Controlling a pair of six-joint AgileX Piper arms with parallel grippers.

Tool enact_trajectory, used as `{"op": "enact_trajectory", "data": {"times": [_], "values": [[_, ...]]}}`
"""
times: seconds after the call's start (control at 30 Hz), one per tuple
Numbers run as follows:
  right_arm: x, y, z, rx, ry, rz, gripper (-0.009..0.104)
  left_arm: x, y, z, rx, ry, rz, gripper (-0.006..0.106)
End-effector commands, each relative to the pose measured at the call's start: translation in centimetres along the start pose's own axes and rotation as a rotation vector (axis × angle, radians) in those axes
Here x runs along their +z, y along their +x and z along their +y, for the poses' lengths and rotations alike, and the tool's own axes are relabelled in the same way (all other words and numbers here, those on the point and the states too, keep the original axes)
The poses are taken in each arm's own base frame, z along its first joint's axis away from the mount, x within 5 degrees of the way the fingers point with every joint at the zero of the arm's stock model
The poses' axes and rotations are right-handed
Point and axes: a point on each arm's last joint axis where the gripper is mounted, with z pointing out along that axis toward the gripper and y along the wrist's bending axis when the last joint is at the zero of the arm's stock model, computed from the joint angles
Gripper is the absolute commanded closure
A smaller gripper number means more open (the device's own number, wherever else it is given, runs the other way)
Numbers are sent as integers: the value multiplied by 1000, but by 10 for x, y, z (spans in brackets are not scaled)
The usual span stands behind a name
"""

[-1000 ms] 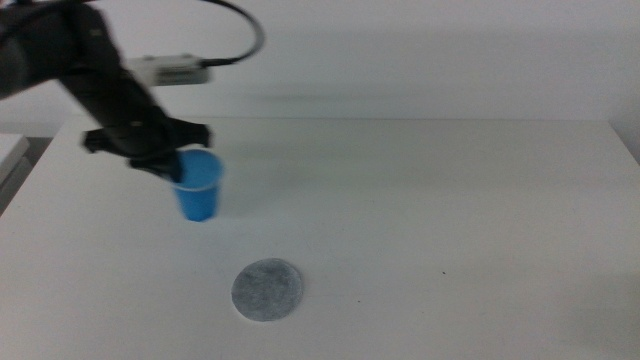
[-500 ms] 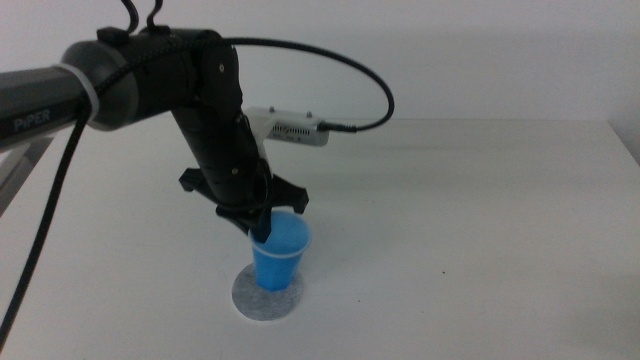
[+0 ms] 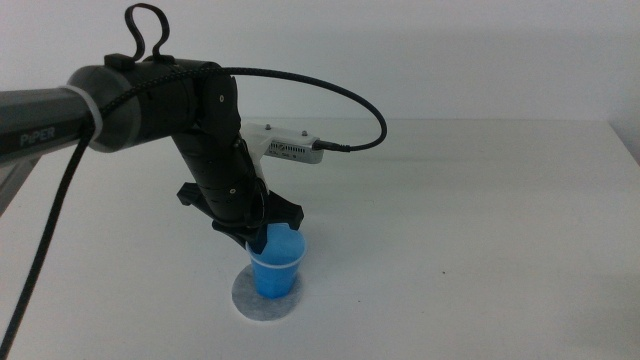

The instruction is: Place an empty cup on a cup mat.

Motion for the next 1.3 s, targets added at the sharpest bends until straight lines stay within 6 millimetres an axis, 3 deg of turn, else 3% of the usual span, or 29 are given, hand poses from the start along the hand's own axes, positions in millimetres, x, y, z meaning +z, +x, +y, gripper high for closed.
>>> {"op": "enact_trajectory", "data": {"times": [0.0,0.17,0.33,0.37,0.6,0.83,1.03,1.27], "values": [[0,0,0,-11,2,-8,2,-3,2,-1,8,-3,0,92],[0,0,0,-11,2,-8,2,-3,4,-1,8,-2,23,61],[0,0,0,-11,2,-8,2,-20,7,0,47,-11,69,12],[0,0,0,-11,2,-8,2,-26,7,0,48,1,78,7],[0,0,0,-11,2,-8,2,-93,14,8,25,48,-85,7],[0,0,0,-11,2,-8,2,-157,60,33,13,-52,-250,7],[0,0,0,-11,2,-8,2,-174,124,47,-68,-106,-336,7],[0,0,0,-11,2,-8,2,-184,189,56,-62,-303,-875,7]]}}
